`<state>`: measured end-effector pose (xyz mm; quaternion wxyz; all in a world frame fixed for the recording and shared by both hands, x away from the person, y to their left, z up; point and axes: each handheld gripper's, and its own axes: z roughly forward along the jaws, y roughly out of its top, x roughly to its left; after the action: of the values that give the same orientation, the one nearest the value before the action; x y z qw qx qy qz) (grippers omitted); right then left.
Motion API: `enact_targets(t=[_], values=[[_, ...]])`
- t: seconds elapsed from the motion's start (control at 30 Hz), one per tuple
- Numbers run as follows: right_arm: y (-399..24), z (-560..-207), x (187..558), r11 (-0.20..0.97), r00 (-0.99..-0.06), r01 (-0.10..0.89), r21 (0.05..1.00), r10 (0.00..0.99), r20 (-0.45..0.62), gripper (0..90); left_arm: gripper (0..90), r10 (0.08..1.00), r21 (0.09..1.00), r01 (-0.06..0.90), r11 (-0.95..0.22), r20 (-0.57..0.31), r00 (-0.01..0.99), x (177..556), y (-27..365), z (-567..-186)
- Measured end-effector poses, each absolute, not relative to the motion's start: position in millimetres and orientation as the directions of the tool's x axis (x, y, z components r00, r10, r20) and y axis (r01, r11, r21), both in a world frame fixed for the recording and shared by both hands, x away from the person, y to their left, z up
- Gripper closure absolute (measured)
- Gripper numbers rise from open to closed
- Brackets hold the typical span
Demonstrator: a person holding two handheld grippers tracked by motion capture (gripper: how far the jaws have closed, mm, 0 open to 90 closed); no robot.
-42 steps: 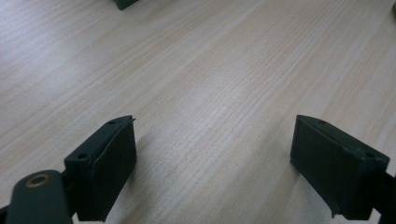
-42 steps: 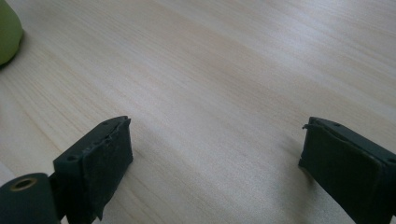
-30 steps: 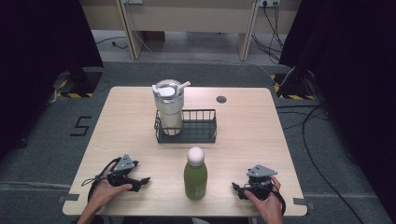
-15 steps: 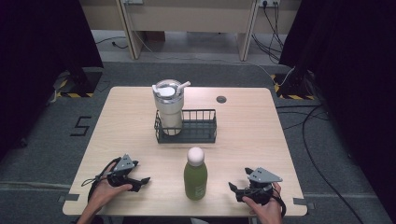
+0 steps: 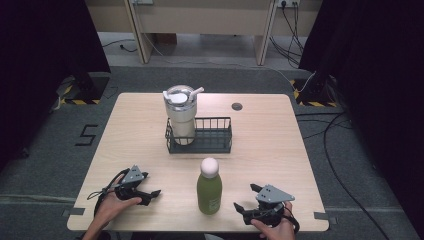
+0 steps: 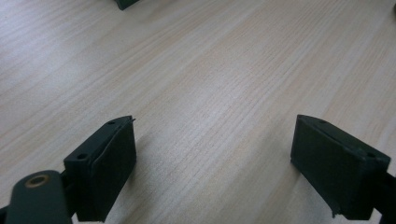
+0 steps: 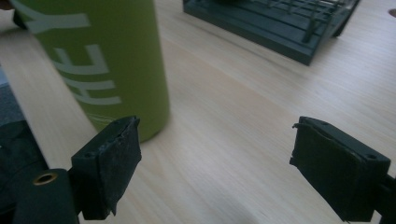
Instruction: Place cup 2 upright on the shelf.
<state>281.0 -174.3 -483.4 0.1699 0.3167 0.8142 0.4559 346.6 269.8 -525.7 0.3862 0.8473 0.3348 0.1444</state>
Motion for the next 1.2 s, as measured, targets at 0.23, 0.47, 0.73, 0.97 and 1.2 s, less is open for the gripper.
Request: enact_targets(t=[0.23,0.47,0.73,0.97,1.2], values=[[-159.8,-476.8,273.3,0.379,-0.78,0.335,0.863,0.625,0.028,16.0,13.3,0.679,0.751,0.456,-0.477,-0.015,0.734,346.6,269.8,-525.8],[-148.8,-471.5,266.9,0.386,-0.808,0.297,0.874,0.589,0.014,15.8,13.3,0.68,0.752,0.456,-0.476,-0.015,0.733,346.6,269.7,-525.8],[-140.0,-470.8,266.0,0.363,-0.829,0.278,0.889,0.558,0.031,16.4,13.3,0.68,0.752,0.456,-0.475,-0.015,0.733,346.6,269.7,-525.8],[-132.4,-470.6,265.8,0.348,-0.842,0.265,0.899,0.537,0.04,17.0,13.3,0.68,0.753,0.457,-0.474,-0.016,0.733,346.6,269.7,-525.8],[-125.1,-471.2,269.9,0.339,-0.851,0.255,0.906,0.524,0.044,16.1,13.3,0.679,0.752,0.456,-0.477,-0.015,0.734,346.6,269.8,-525.8]])
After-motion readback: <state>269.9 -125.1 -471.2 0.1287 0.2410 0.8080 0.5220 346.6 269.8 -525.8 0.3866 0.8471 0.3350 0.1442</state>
